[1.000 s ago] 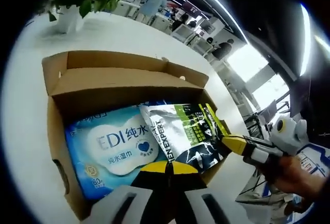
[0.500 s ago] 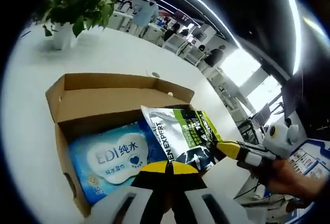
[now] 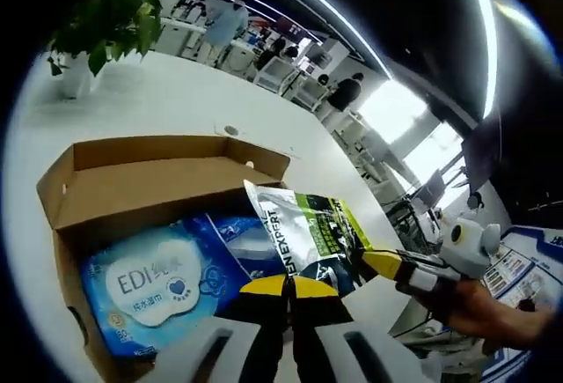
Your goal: Operate the shoe box by opening the lid, removing the specified soft item, and placing it in the target area until the item is outside and the box remains undamaged.
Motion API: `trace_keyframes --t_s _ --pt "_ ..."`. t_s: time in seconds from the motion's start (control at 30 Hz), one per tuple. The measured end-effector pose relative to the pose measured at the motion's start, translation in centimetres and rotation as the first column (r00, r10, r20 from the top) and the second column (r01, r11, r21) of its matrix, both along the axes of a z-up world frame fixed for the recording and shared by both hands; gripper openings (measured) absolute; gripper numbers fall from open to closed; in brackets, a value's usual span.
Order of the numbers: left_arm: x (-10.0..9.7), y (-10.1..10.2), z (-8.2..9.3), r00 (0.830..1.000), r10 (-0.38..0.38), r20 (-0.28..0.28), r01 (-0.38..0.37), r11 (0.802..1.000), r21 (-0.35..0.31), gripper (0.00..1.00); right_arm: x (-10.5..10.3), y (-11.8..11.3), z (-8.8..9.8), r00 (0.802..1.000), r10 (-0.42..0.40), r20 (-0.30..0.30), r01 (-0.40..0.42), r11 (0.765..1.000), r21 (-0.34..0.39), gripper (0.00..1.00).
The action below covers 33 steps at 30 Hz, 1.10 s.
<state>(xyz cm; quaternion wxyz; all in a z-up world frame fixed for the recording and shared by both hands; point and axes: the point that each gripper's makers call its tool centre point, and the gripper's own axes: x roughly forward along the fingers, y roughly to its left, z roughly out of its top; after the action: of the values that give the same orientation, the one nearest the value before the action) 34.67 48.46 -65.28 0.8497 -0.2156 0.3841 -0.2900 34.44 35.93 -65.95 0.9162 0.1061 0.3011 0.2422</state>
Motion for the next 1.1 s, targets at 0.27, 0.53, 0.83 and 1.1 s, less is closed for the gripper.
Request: trace_keyframes --t_s 0.27,0.53,0.83,1.1 --pt "-1.1 -4.4 0.4 0.993 -0.118 0.022 0.118 0.993 0.015 0.0 -2.4 -4.1 -0.1 0.996 -0.087 0.003 0.087 0.996 0.022 0.0" --pt "-2.5 -8.3 0.0 0.977 -0.212 0.011 0.212 0.977 0.031 0.0 -4.8 -7.9 -0.9 0.982 -0.19 -0.021 0.191 0.98 0.055 0.0" --pt "-3.8 -12.0 -0.4 0.949 -0.315 0.018 0.313 0.948 0.066 0.0 -7.1 -11.3 -1.3 0.964 -0.265 -0.033 0.267 0.961 0.075 0.0" --pt "-4.2 -14.2 -0.6 0.933 -0.359 0.017 0.357 0.931 0.074 0.0 -7.8 -13.4 -1.4 0.951 -0.305 -0.042 0.308 0.948 0.081 0.0"
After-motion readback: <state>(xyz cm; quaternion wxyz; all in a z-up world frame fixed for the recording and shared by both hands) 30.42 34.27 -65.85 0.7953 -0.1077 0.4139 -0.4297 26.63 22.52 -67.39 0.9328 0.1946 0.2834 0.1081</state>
